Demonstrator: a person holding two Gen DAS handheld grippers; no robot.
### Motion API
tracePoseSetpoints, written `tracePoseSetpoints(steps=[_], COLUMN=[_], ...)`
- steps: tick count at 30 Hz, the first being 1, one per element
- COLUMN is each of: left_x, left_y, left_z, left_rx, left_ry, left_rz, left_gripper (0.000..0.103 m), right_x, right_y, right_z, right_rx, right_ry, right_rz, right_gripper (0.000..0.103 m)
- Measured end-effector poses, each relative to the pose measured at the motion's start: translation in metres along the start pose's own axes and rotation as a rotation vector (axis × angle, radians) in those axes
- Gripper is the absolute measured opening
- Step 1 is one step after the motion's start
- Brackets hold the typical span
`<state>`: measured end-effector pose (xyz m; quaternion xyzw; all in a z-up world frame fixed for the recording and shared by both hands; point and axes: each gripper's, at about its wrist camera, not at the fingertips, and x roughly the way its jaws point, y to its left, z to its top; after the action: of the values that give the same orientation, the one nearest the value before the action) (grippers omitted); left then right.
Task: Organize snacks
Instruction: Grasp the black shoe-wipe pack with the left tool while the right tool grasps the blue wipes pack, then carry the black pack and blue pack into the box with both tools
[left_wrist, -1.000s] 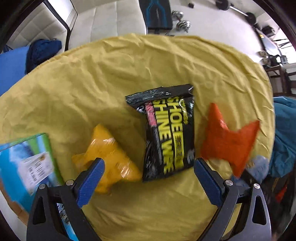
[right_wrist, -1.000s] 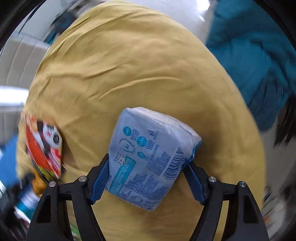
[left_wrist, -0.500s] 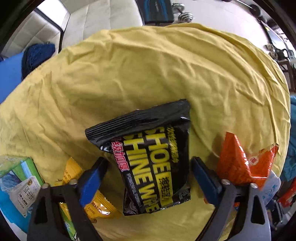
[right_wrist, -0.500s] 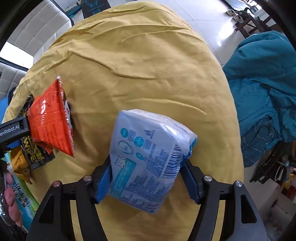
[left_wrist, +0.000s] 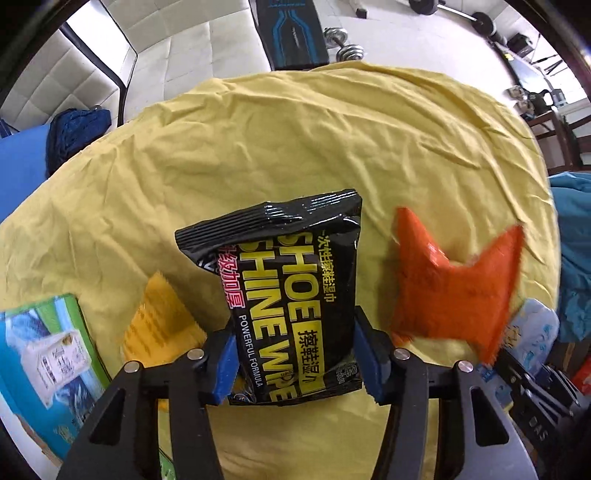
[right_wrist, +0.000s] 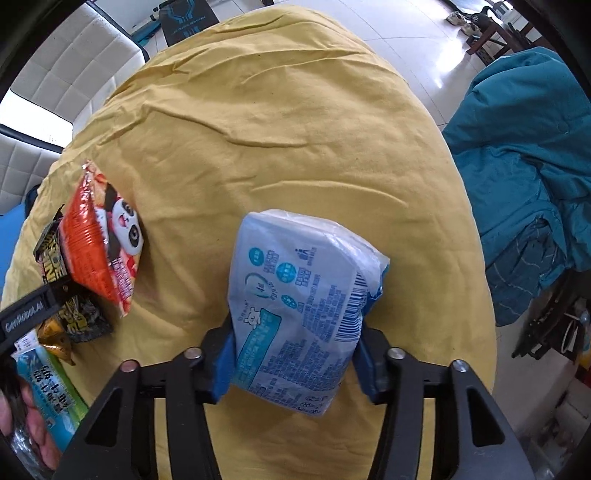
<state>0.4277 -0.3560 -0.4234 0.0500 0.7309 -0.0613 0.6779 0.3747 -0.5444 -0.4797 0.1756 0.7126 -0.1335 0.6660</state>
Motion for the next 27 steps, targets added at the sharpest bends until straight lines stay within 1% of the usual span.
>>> tracePoseSetpoints(steps=[1, 4, 11, 13, 17, 20, 24, 27], left_x=[-0.007, -0.022, -0.053, -0.062, -0.083, -0.095, -0.125, -0.144], left_y=[-0.003, -0.001, -0.002, -0.003, 0.001, 0.01, 0.022, 0.04], left_z=[-0.006, -0.02, -0.057, -0.065, -0.082, -0.087, -0.109, -0.125], left_rx=[0.006, 0.023, 0.077, 0.088, 0.105, 0.106, 0.111, 0.112], left_ry=[-0.011, -0.049, -0.097, -0.112, -0.152, -0.178, -0.227, -0.258], left_rz=[-0.005, -0.01, -0.045, -0.056, -0.079, -0.102, -0.117, -0.125], left_gripper=[0.052, 0.052, 0.051, 0.051, 0.051, 0.051, 0.051, 0.051], right_x=[-0.004, -0.019, -0.045, -0.05, -0.075, -0.096, -0.124, -0.144], right_y=[0.003, 0.005, 0.012, 0.016, 0.026, 0.035, 0.047, 0.065], right_z=[-0.002, -0.011, -0.039, -0.05, -0.073, -0.088, -0.101, -0.112], right_rx=[-0.004, -0.02, -0.067, -0.076, -0.103, -0.128, -0.155, -0.178], right_ry=[-0.003, -0.019, -0.043, -0.055, -0.084, -0.114, -0.154, -0.184], right_rz=[0.003, 0.007, 0.038, 0.042, 0.06, 0.068, 0.076, 0.099], right_gripper=[0.049, 0.048, 0.044, 0.044, 0.042, 0.042, 0.042, 0.042])
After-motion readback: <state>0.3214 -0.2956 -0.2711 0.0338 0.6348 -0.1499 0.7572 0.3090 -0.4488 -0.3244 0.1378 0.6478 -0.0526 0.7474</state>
